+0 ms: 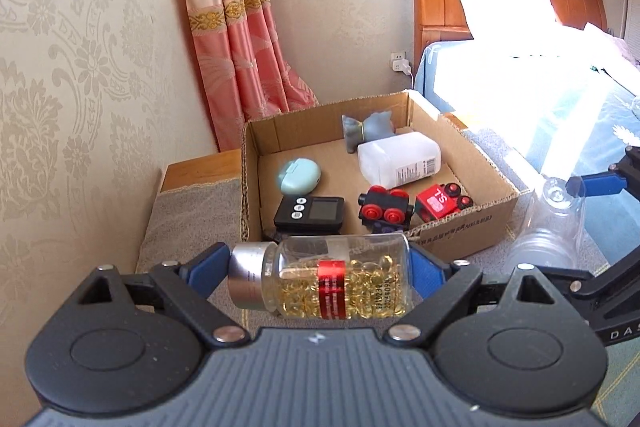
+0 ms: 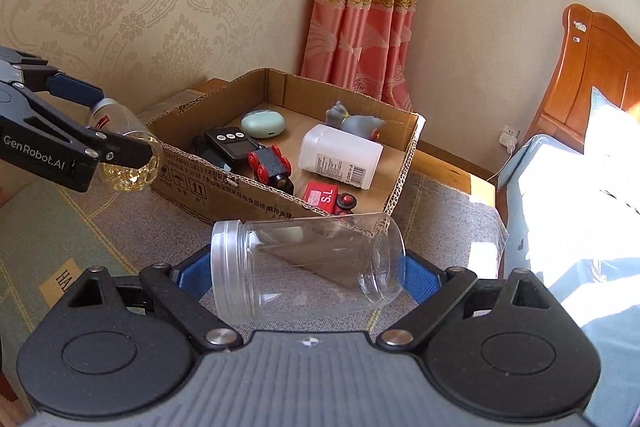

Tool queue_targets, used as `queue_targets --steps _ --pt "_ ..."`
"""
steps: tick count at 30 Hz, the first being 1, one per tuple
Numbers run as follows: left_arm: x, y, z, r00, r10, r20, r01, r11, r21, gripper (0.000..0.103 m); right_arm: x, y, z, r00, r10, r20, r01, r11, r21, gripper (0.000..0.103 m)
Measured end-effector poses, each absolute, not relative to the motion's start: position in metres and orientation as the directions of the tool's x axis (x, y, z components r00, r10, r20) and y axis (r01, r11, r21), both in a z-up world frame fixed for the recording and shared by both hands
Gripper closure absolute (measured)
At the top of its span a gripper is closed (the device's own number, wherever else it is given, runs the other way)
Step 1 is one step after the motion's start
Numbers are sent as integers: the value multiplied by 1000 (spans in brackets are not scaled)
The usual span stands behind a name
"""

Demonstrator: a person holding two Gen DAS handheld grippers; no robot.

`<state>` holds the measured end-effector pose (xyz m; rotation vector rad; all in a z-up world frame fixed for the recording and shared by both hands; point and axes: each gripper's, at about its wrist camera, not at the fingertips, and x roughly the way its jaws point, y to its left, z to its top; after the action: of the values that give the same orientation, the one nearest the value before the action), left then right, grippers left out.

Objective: Organize rigid objects
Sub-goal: 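Carry the capsule jar into the box and open left tool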

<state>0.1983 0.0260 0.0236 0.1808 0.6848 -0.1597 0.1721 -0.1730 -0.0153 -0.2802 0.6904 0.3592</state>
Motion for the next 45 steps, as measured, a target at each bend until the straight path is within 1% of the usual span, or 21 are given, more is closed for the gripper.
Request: queue_targets --steps 3,6,12,16,19,22,24,29,32,36,39,45 --pt "223 20 30 770 -96 -631 203 974 99 11 177 -175 -8 728 232 -646 -411 901 -139 6" --pt "255 10 28 767 -90 -635 212 970 118 11 183 -177 -4 736 233 -636 -407 902 -141 6" --pt "316 -2 7 719 -65 -692 197 974 112 11 191 -181 0 746 237 -622 -397 908 -131 6" --pt "333 -6 -3 734 -57 -677 172 979 105 10 195 -181 -1 746 234 -623 -392 911 -127 6" --pt "330 -4 3 778 -33 -627 140 983 122 9 197 -180 -1 746 233 -625 -387 914 -122 6" --pt "317 4 14 789 -49 -612 139 985 101 8 197 -177 1 746 231 -624 -390 912 -129 6" --pt "307 7 19 790 -46 -612 141 984 108 5 198 -175 1 746 232 -624 -393 910 -131 6" --pt "267 16 26 800 -10 -600 127 980 153 3 203 -165 6 741 242 -626 -401 908 -124 6" --pt "240 28 28 805 38 -592 70 985 159 2 210 -160 9 741 243 -626 -399 909 -118 6" --pt "208 45 23 814 60 -577 11 993 120 1 224 -155 10 734 241 -635 -382 920 -92 6" --pt "194 54 18 809 57 -585 -5 996 89 1 242 -151 10 723 229 -652 -358 931 -70 6" --pt "181 62 15 812 46 -582 -7 998 68 1 279 -137 6 696 169 -698 -274 961 -41 6"
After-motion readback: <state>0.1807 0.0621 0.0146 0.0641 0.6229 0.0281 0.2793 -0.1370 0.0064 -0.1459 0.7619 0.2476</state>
